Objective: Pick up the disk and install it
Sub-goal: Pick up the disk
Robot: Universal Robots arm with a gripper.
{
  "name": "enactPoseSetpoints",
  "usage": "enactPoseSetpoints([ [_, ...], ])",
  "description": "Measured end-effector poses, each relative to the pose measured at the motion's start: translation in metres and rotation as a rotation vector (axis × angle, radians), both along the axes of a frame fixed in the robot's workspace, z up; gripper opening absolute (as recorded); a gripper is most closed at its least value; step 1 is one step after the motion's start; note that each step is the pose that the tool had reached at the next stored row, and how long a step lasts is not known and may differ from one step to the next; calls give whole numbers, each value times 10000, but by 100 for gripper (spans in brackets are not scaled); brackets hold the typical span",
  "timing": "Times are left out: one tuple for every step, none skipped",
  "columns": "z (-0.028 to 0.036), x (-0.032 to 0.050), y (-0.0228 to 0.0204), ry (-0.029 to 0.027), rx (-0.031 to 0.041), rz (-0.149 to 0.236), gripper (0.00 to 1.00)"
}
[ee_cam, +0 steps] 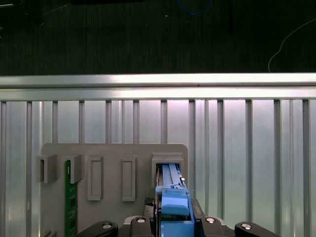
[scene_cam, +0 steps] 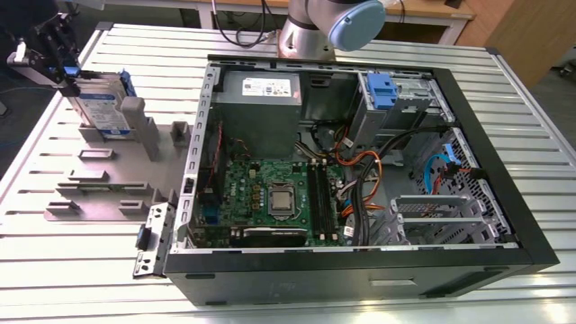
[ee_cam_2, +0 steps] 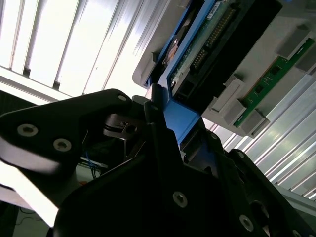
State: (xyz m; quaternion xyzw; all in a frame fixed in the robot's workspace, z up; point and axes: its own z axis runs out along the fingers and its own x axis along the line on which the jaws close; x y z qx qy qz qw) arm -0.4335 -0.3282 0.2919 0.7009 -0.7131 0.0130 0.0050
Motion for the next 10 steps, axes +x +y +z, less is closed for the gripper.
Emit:
enactPoseSetpoints([
  [0, 0, 0, 0, 0, 0, 36],
  [0, 0, 0, -1, 0, 0, 36],
  [1, 0, 0, -1, 0, 0, 36],
  [2, 0, 0, -2, 1, 0, 36],
  [5, 0, 0, 0, 0, 0, 36],
  [8, 0, 0, 1, 0, 0, 36],
  [13, 0, 0, 1, 0, 0, 36],
  [17, 0, 0, 1, -1, 0, 36],
  [21, 0, 0, 0, 0, 0, 36],
  [25, 0, 0, 0, 0, 0, 36],
])
